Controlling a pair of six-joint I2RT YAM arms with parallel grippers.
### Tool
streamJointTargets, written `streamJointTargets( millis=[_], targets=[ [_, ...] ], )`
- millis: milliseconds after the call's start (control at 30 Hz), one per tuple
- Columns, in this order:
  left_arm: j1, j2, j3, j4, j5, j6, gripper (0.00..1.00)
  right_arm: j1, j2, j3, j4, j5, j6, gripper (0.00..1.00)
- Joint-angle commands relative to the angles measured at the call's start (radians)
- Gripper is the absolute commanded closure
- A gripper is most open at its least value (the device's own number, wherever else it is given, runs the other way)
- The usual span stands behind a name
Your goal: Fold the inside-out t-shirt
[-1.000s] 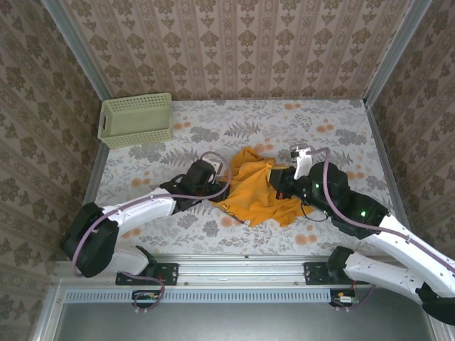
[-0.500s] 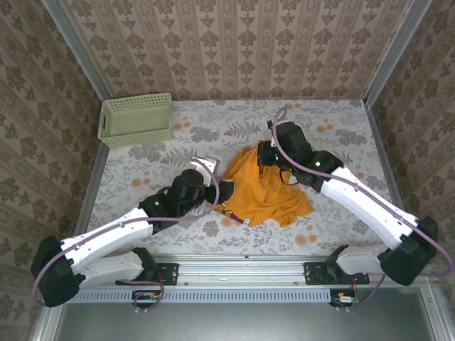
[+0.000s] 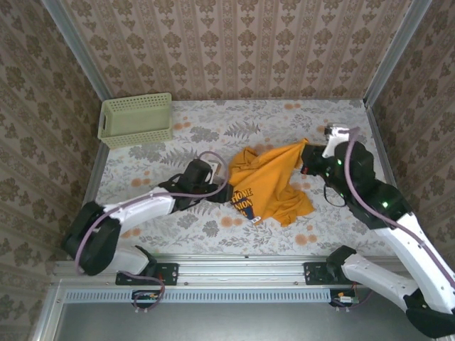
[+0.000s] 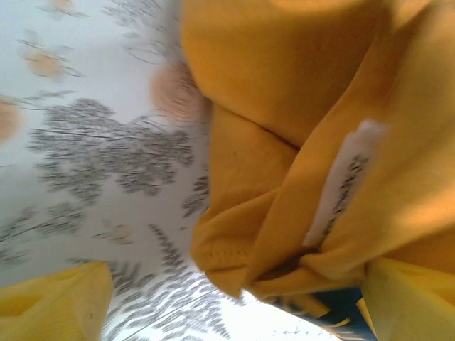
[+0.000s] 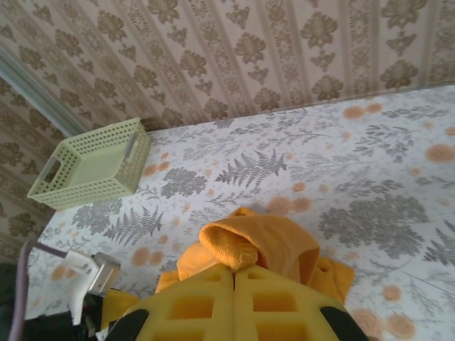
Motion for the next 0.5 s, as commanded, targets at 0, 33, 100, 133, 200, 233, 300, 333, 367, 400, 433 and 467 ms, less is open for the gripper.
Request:
streamJointTargets(
  millis=[0, 33, 100, 133, 200, 233, 300, 333, 367, 400, 433, 467],
  targets=[
    [-0.013, 0.085, 0.057, 0.103, 0.147, -0.015, 0.12, -0.004, -0.012, -0.053, -0.082, 0.080, 0.013, 1.00],
    [-0.020, 0.115, 0.070, 0.121, 0.162, -0.019, 0.15, -0.005, -0.013, -0.059, -0.089, 0.093, 0.016, 1.00],
    [-0.029, 0.164, 0.104, 0.124, 0.170, -0.027, 0.27, -0.007, -0.008, -0.069, -0.095, 0.115, 0.017, 1.00],
    [-0.028, 0.186, 0.124, 0.125, 0.181, -0.031, 0.36, -0.009, -0.004, -0.070, -0.097, 0.125, 0.017, 1.00],
    [-0.029, 0.207, 0.151, 0.121, 0.183, -0.033, 0.53, -0.016, 0.009, -0.063, -0.099, 0.140, 0.015, 1.00],
    [-0.028, 0.206, 0.165, 0.109, 0.181, -0.028, 0.66, -0.022, 0.020, -0.053, -0.101, 0.148, 0.013, 1.00],
    [-0.025, 0.187, 0.211, 0.048, 0.152, -0.001, 0.88, -0.036, 0.040, -0.023, -0.103, 0.149, 0.003, 1.00],
    [-0.019, 0.168, 0.247, -0.008, 0.120, 0.021, 0.98, -0.043, 0.053, 0.001, -0.101, 0.139, -0.006, 1.00],
    [-0.010, 0.140, 0.290, -0.075, 0.077, 0.043, 1.00, -0.050, 0.069, 0.029, -0.091, 0.121, -0.021, 1.00],
    [0.000, 0.107, 0.331, -0.133, 0.032, 0.071, 1.00, -0.052, 0.087, 0.061, -0.084, 0.105, -0.035, 1.00],
    [0.010, 0.063, 0.385, -0.199, -0.023, 0.109, 1.00, -0.052, 0.111, 0.109, -0.080, 0.089, -0.051, 1.00],
    [0.018, 0.008, 0.441, -0.256, -0.086, 0.143, 1.00, -0.053, 0.134, 0.163, -0.080, 0.076, -0.065, 1.00]
  ],
)
